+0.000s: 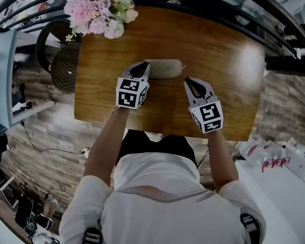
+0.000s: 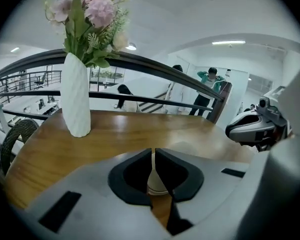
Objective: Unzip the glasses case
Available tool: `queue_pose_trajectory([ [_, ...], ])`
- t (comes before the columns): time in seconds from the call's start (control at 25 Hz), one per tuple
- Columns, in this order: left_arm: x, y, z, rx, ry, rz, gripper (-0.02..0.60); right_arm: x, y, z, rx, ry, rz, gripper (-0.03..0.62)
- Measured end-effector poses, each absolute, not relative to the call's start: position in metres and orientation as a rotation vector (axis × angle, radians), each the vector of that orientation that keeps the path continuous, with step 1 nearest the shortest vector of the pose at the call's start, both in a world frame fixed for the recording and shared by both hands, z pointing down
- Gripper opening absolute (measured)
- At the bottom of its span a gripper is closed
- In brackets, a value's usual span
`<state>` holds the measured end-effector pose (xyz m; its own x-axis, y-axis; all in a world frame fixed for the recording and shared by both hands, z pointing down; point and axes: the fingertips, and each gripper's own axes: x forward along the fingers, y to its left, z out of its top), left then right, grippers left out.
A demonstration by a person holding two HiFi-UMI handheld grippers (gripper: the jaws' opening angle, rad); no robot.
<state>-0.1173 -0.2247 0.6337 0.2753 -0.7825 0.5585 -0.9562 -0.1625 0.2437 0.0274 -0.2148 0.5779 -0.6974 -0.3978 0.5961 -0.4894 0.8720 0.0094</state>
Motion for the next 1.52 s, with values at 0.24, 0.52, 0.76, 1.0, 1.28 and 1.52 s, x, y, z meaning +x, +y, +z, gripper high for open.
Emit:
queue_pose_trajectory([
  [0.24, -0.115, -0.228, 0.646, 1.972, -1.537, 0.438, 0.032, 0.033, -0.219, 0.587, 0.654, -2.414, 0.227, 0.069],
  [0.52, -0.115, -0.233, 0.646, 1.989, -1.524, 0.433, 0.029, 0.033, -0.225, 0.592, 0.659, -2.408, 0.233, 0.069],
  [0.76, -0.116, -0.233, 0.646, 1.983, -1.517, 0.418, 0.030, 0.031, -0.225, 0.595, 0.649, -2.400, 0.209, 0.071],
  [1.0, -0.118, -0.239, 0.644, 1.979, -1.515, 0.406, 0.030, 0.021, -0.225, 0.613, 0.511, -2.303, -0.007, 0.207],
  [1.28, -0.119, -0.241, 0.644, 1.973, -1.512, 0.396, 0.031, 0.004, -0.231, 0.647, 0.306, -2.125, -0.374, 0.293],
  [1.52, -0.121, -0.245, 0.649, 1.960, -1.507, 0.412, 0.031, -0.011, -0.235, 0.663, 0.191, -2.015, -0.580, 0.341],
])
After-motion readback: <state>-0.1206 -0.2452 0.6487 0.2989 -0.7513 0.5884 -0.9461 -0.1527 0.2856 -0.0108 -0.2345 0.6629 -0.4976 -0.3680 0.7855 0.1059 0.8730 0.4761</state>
